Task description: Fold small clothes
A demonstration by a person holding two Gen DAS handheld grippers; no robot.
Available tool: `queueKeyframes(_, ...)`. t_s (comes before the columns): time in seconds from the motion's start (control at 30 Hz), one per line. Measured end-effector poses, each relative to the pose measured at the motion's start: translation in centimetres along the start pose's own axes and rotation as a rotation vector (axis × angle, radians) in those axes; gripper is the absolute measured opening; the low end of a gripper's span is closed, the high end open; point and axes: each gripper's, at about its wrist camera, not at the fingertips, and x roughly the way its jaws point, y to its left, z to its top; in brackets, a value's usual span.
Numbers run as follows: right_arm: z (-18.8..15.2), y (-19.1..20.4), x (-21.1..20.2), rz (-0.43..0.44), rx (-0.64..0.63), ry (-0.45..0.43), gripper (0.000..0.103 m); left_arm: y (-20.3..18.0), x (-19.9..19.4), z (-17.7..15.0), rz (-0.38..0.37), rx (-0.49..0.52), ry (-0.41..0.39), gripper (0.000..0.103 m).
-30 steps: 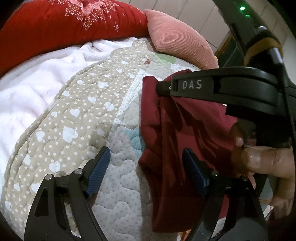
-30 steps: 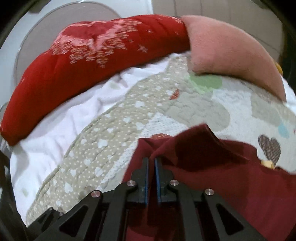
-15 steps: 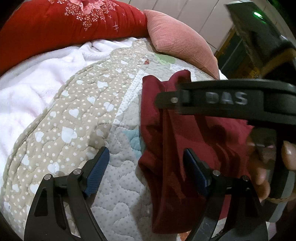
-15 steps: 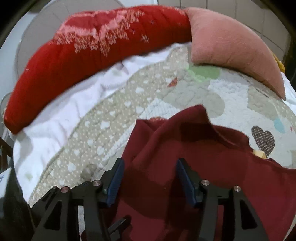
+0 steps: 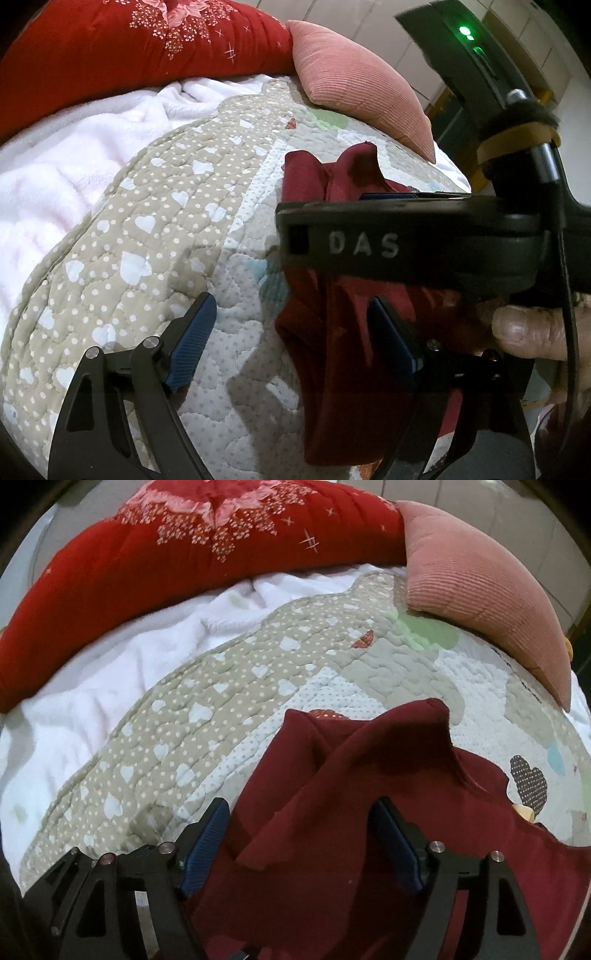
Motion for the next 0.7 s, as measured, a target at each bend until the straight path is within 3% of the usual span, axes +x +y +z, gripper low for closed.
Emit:
queueKeyframes(0.27, -1.9, -2.7, -3.5, 0.111, 0.176, -0.145, 0.074, 0.1, 0.1, -0.1, -0.014, 0.000, -0.002, 0.087)
queueKeyframes(0.37, -4.0, -5.2, -6.0, 0.080, 0.245, -0.212, 0.073, 0.1, 0.1, 0.0, -0.017, 0.001, -0.001, 0.088)
queueKeyframes(0.47, -6.6, -8.3, -7.5, -0.008, 0.278, -0.234, 0.051, 0.1, 0.2, 0.0, -0.018, 0.001, -0.002, 0.088)
queueKeyframes(0.63, -12.2, -15.9, -6.6, -0.152, 0.377, -0.176, 0.046, -0.1, 0.4, 0.1, -0.008, 0.013, -0.004, 0.089)
queueKeyframes(0.7, -14.3, -18.2, -7.5, -0.095, 0.403, -0.241, 0.033, -0.2, 0.5, 0.1, -0.003, 0.017, -0.004, 0.089)
